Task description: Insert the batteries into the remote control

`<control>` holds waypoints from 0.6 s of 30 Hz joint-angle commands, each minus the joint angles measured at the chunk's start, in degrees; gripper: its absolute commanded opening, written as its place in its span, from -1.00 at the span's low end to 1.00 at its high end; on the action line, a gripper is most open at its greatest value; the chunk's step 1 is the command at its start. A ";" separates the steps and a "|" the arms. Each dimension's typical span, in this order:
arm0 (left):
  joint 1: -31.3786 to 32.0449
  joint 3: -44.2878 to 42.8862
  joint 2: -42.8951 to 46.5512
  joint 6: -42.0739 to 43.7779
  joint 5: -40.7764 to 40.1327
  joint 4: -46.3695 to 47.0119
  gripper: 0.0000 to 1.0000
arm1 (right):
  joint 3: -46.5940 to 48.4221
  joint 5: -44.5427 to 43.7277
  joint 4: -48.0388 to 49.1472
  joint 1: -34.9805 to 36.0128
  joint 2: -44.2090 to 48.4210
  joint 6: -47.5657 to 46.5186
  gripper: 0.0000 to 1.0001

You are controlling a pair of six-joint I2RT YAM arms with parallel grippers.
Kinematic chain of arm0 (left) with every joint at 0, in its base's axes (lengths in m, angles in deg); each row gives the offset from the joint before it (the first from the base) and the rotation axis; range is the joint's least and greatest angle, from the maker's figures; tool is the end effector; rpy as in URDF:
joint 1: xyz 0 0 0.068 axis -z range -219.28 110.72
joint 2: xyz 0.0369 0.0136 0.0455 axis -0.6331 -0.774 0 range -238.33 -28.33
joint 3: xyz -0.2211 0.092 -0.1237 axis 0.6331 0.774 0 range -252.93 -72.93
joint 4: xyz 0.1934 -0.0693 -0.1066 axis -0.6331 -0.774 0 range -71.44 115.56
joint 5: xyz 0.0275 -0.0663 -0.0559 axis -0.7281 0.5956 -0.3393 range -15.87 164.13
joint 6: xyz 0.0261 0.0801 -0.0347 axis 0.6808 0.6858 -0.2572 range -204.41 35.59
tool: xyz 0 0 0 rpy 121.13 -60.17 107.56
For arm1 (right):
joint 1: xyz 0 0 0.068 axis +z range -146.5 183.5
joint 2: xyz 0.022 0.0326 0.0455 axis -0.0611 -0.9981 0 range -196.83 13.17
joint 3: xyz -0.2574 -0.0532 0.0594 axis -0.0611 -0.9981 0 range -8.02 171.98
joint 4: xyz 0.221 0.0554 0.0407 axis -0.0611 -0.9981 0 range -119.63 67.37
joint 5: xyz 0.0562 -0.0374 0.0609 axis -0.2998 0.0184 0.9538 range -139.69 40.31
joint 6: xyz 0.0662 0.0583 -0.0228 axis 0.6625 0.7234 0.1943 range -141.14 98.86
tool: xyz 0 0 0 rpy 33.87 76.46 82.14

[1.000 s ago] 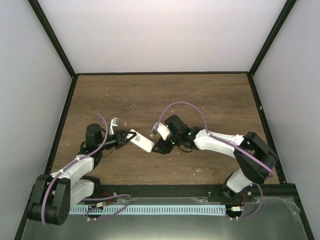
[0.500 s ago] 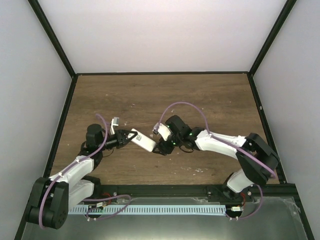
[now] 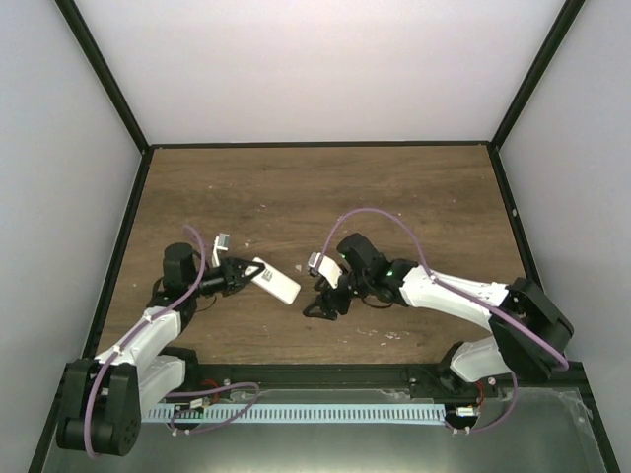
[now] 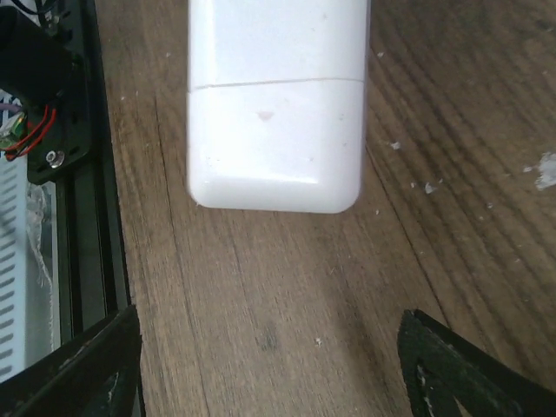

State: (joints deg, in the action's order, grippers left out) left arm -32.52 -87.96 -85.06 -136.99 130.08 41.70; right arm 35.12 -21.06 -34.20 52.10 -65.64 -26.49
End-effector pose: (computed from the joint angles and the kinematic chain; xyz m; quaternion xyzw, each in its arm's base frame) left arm 0.1745 -0.0888 0.1831 -0.0605 0.7856 -0.5779 0.2126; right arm 0.1533 0.2329 0.1870 -0.4895 0.7632 0.3443 0.2435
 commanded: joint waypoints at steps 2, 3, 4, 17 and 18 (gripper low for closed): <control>-0.27 -3.31 2.25 4.75 6.68 -3.79 -1.00 | 3.65 3.67 -2.53 -0.18 -2.06 -0.77 0.47; -0.27 -3.48 2.43 5.85 7.57 -4.56 -1.00 | 4.12 4.17 -2.71 -0.48 -1.93 -0.32 0.48; -0.28 -3.71 2.56 6.33 8.47 -5.28 -1.00 | 4.66 4.69 -2.87 -0.77 -1.72 0.12 0.48; 0.43 -2.95 2.92 4.52 14.71 -0.19 -1.00 | 10.92 20.13 -5.82 -2.24 -2.20 2.95 0.60; 0.69 -2.95 3.02 4.43 14.72 0.07 -1.00 | 11.19 21.21 -5.71 -2.20 -2.74 3.30 0.59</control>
State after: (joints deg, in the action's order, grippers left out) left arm -32.47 -90.52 -82.98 -131.85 142.05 38.16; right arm 43.51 -7.16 -38.51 50.18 -67.38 -24.80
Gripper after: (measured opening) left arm 0.169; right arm 0.798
